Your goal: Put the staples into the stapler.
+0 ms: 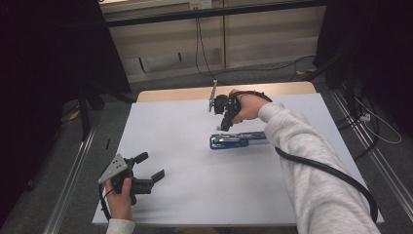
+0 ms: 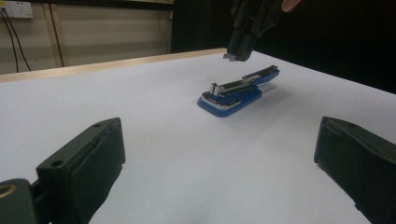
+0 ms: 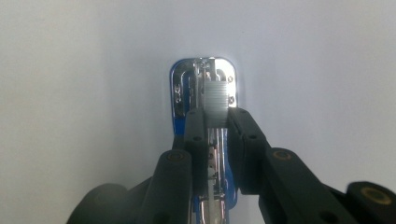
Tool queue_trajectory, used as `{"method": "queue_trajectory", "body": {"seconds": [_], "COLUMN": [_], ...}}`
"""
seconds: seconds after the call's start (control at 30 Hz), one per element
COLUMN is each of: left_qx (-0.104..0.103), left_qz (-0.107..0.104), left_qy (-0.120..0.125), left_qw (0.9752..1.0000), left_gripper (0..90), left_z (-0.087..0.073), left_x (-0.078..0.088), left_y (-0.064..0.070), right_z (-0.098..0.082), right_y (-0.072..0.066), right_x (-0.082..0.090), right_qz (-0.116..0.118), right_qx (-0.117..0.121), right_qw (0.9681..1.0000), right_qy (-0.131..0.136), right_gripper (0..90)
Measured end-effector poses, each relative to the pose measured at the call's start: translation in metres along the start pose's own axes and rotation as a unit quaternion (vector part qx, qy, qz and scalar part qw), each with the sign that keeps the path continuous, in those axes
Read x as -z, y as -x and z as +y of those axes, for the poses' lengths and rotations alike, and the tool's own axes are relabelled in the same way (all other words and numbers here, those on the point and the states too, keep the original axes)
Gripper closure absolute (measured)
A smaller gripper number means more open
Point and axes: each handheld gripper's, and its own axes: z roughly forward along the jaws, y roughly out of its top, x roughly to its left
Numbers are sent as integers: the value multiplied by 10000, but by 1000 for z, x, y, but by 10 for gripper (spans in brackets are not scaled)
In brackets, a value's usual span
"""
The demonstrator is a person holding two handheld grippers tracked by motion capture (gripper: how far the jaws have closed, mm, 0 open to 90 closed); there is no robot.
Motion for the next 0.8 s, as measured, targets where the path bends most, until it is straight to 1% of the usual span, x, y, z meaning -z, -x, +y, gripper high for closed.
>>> {"method": "queue_trajectory", "body": {"seconds": [0.03, 0.1, 0.2, 0.23, 0.3, 0.37, 0.4, 0.57, 0.6, 0.63, 0.7, 0.8], "left_qx": [7, 5, 0, 5, 11, 8, 12, 3, 2, -5, -14, -19], "left_qz": [1, -2, -4, 2, 0, -1, -1, 11, 12, 10, 18, 22], "left_qy": [5, 2, -4, 1, 4, 10, 12, -8, -10, -28, -35, -44], "left_qw": [10000, 10000, 10000, 10000, 10000, 10000, 10000, 10000, 10000, 10000, 10000, 10000], "left_gripper": [19, 19, 19, 19, 19, 19, 19, 19, 19, 19, 19, 19], "left_z": [0, 0, 0, 0, 0, 0, 0, 0, 0, 0, 0, 0], "left_x": [0, 0, 0, 0, 0, 0, 0, 0, 0, 0, 0, 0], "left_y": [0, 0, 0, 0, 0, 0, 0, 0, 0, 0, 0, 0], "right_z": [1, 2, 5, 5, 7, 9, 10, 14, 14, 15, 17, 18], "right_y": [0, 0, -1, 0, 0, 0, 0, -1, 0, -1, 0, -1], "right_x": [0, -1, -3, -4, -5, -6, -6, -10, -11, -12, -12, -13], "right_qz": [36, 28, 41, 37, 60, 31, 78, 101, 91, 141, 130, 129], "right_qx": [-9, 26, -22, 21, -5, 43, 20, 40, 47, 28, 65, 38], "right_qw": [10000, 10000, 10000, 10000, 10000, 10000, 10000, 9999, 9999, 9999, 9999, 9999], "right_qy": [-26, -14, -16, 2, -3, 18, 28, -15, 31, 26, 18, 58], "right_gripper": [784, 784, 784, 784, 784, 784, 784, 783, 783, 783, 783, 784]}}
